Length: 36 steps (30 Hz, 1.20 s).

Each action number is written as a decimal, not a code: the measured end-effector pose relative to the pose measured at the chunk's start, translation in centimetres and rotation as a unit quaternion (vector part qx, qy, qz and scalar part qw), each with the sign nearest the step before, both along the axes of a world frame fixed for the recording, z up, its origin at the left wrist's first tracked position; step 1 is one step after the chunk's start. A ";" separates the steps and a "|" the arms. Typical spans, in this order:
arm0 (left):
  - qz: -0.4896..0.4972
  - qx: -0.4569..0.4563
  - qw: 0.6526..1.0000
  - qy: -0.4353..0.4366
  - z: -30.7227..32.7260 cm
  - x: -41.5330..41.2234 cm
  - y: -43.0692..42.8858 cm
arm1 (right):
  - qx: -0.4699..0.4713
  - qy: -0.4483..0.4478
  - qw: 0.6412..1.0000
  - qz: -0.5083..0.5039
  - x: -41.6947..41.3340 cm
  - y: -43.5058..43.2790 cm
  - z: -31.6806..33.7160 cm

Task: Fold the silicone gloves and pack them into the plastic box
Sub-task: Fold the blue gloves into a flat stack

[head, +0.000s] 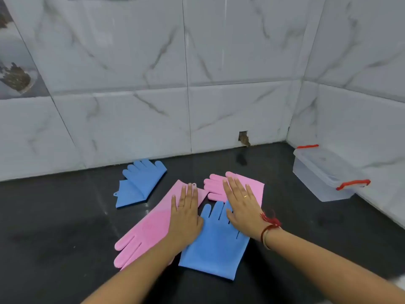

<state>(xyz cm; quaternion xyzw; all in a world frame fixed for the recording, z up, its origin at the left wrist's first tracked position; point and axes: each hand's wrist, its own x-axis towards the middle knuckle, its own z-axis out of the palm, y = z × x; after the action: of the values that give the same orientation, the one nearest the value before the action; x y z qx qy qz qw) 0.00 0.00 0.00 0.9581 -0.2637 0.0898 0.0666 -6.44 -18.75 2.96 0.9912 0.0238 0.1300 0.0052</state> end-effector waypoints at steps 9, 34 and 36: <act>-0.098 -0.038 0.994 0.035 -0.4 -0.6 -2.3 | 0.098 0.134 0.979 -0.120 -0.5 -2.6 -2.4; -0.040 -0.017 0.991 0.124 -1.9 5.9 -9.3 | 0.093 0.158 0.982 -0.041 11.4 -5.5 -4.0; -0.034 -0.031 0.991 0.124 -1.6 6.0 -9.5 | 0.079 0.169 0.981 -0.043 12.0 -5.6 -3.5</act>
<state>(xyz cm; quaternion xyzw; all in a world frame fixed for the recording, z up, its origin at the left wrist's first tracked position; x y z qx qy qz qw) 5.99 -9.50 -1.64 0.9499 -0.2826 -0.0238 0.1316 5.55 -24.33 -0.53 0.9963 -0.0291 -0.0386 -0.0714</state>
